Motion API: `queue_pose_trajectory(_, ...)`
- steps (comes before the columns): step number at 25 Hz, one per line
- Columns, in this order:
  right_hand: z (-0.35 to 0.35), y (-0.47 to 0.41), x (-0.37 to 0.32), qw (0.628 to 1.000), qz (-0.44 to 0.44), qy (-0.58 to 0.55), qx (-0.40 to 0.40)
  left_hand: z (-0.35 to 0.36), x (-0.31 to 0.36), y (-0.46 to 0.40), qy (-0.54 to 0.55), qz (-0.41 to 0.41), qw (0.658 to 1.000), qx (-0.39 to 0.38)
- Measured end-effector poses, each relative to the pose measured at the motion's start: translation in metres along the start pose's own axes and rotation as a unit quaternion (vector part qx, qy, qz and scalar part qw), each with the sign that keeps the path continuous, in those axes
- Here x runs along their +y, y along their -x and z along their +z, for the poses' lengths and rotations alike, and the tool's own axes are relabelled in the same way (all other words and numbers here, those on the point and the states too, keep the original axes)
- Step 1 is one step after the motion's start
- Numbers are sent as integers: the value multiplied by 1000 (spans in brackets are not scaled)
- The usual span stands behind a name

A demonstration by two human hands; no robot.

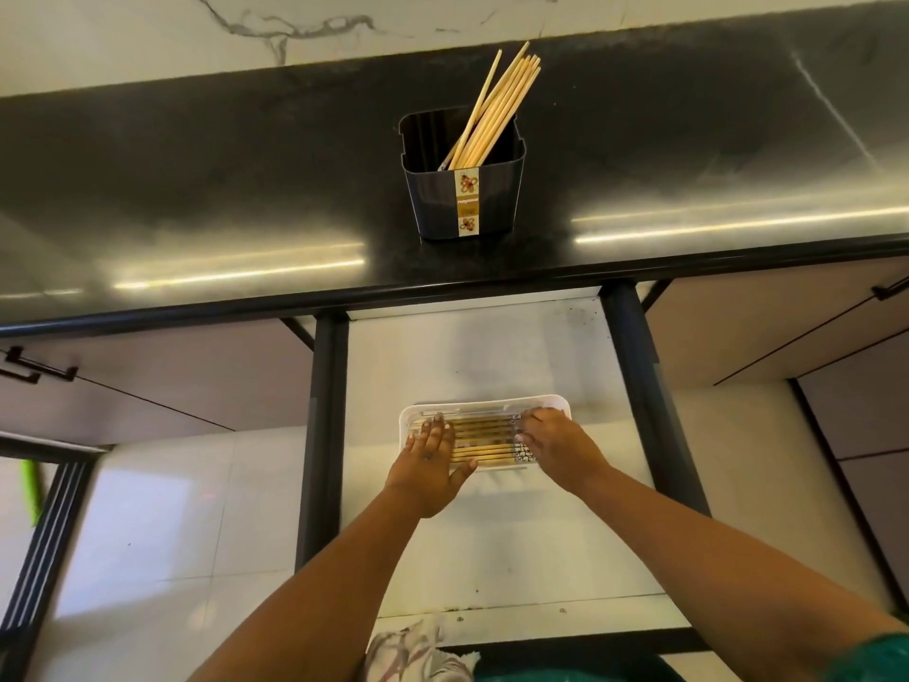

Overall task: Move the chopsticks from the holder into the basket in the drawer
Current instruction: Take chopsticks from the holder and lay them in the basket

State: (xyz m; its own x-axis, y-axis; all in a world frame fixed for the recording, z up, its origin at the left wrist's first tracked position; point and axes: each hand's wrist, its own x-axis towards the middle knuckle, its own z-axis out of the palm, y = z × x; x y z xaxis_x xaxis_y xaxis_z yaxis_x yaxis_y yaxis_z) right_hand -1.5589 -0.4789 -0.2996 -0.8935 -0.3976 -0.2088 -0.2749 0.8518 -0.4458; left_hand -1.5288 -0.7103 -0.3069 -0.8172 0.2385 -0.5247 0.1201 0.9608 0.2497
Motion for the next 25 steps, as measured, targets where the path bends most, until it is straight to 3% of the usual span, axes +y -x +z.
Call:
queue_pose_trajectory(2, 8, 7, -7, 996, 39, -32, -76, 5, 3, 2, 1, 14, 1000, 5)
queue_pose_trajectory(5, 25, 12, -12, 981, 57, 66, -173, 12, 8, 1, 4, -3, 1000, -27)
queue_pose_trajectory(11, 20, -3, -6, 982, 63, 100, -147, 7, -3, -10, -25, 1, 1000, 14)
queue_pose_trajectory(14, 24, -7, -2, 970, 53, 166, -170, 8, -8, -13, -72, -1, 997, -21)
queue_pose_trajectory(22, 32, -4, -6, 981, 39, 142, -127, 25, -2, 1, -89, -14, 994, 56)
queue_pose_trajectory(25, 30, -5, -5, 979, 43, 138, -141, 22, -6, -3, -64, -17, 997, 44)
